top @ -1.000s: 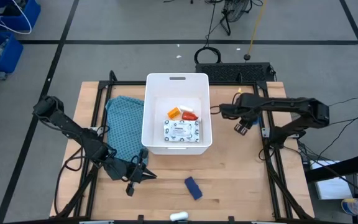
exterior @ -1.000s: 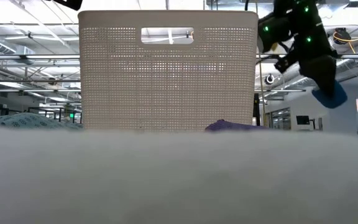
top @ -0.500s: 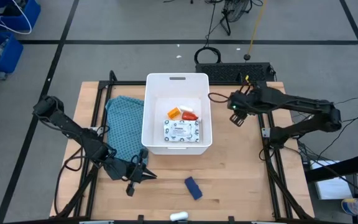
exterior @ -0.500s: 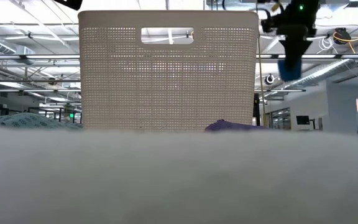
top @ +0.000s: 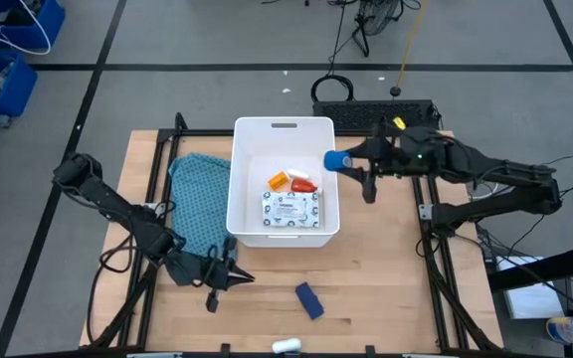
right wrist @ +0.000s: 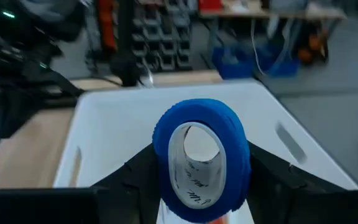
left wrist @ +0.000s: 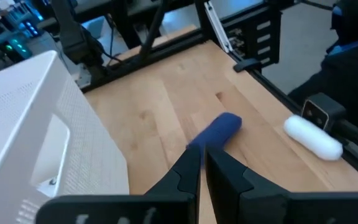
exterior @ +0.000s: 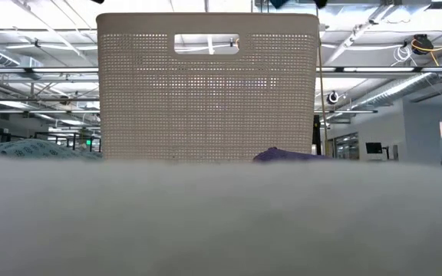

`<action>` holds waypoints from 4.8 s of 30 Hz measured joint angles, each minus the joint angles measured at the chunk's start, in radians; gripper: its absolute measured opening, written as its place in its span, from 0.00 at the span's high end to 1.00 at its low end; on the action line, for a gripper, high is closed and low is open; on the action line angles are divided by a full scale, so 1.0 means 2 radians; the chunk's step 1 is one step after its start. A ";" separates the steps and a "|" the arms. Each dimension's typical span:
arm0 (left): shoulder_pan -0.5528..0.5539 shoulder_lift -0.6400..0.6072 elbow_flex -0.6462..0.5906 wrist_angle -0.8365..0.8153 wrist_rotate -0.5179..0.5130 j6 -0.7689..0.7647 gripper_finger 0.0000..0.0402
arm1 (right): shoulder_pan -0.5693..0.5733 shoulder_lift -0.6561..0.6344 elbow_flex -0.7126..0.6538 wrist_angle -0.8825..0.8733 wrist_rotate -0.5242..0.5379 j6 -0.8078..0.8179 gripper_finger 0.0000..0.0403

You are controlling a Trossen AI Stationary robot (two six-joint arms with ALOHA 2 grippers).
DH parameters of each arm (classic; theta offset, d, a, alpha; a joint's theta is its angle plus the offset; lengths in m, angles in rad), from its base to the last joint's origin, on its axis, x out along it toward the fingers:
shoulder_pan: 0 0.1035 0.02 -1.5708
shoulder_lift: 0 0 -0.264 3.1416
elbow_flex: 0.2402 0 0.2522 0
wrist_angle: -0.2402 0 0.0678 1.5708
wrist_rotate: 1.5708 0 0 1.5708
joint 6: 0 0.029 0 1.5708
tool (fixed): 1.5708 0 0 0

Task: Pick & place medical supplies in basket/bin

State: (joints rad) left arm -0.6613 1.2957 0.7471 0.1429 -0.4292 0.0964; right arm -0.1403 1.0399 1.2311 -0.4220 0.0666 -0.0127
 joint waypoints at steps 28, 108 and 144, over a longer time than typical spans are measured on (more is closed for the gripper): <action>0.000 0.000 0.000 0.005 0.004 -0.010 0.94 | -0.061 0.239 0.128 -0.024 -0.127 -0.122 0.58; -0.006 0.000 0.000 -0.009 0.032 -0.042 0.94 | -0.107 0.501 0.269 -0.244 -0.111 -0.315 0.34; -0.011 0.000 0.000 -0.005 0.007 -0.037 0.94 | -0.012 0.004 0.270 -0.348 -0.126 -0.113 0.99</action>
State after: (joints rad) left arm -0.6842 1.2957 0.7471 0.1327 -0.4150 0.0216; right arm -0.1640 1.0473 1.7707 -1.1181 -0.1860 -0.2379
